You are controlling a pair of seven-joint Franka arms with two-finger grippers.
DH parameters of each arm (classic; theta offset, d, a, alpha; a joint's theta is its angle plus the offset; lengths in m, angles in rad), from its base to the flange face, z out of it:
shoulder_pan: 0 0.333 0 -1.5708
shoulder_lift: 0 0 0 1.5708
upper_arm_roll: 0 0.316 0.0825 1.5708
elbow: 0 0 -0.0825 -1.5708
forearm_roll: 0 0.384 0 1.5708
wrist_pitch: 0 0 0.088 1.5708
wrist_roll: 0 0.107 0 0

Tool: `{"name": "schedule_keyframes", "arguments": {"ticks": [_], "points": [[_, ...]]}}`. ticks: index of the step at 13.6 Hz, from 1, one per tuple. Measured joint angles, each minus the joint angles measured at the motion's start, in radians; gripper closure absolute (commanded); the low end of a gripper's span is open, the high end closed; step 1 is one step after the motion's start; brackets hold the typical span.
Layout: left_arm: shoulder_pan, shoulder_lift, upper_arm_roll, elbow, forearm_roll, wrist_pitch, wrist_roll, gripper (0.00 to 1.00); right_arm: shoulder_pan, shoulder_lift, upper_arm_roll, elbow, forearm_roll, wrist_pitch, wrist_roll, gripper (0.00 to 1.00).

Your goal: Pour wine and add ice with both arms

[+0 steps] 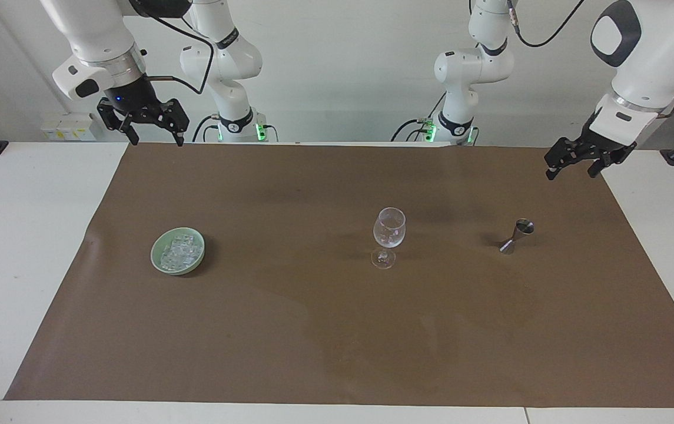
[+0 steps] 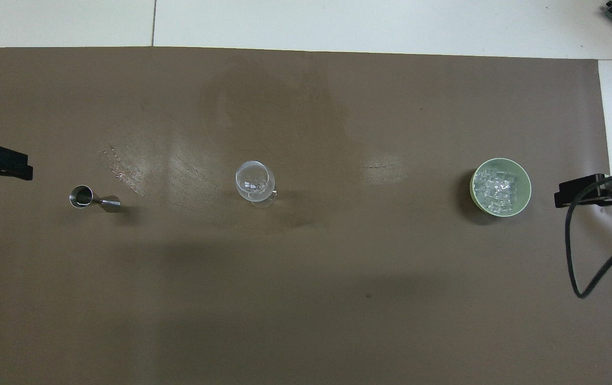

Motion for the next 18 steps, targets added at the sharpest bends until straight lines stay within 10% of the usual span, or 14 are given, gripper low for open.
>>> {"name": "schedule_keyframes", "arguments": {"ticks": [6,18], "points": [[0.008,-0.008,0.018,-0.011,0.000,-0.020,-0.054,0.00,0.000,0.000,0.000,0.000,0.000,0.000,0.000,0.00],[0.046,-0.016,0.019,-0.014,-0.091,-0.065,-1.094,0.00,0.000,0.000,0.000,0.000,0.000,0.000,0.000,0.00]]}}
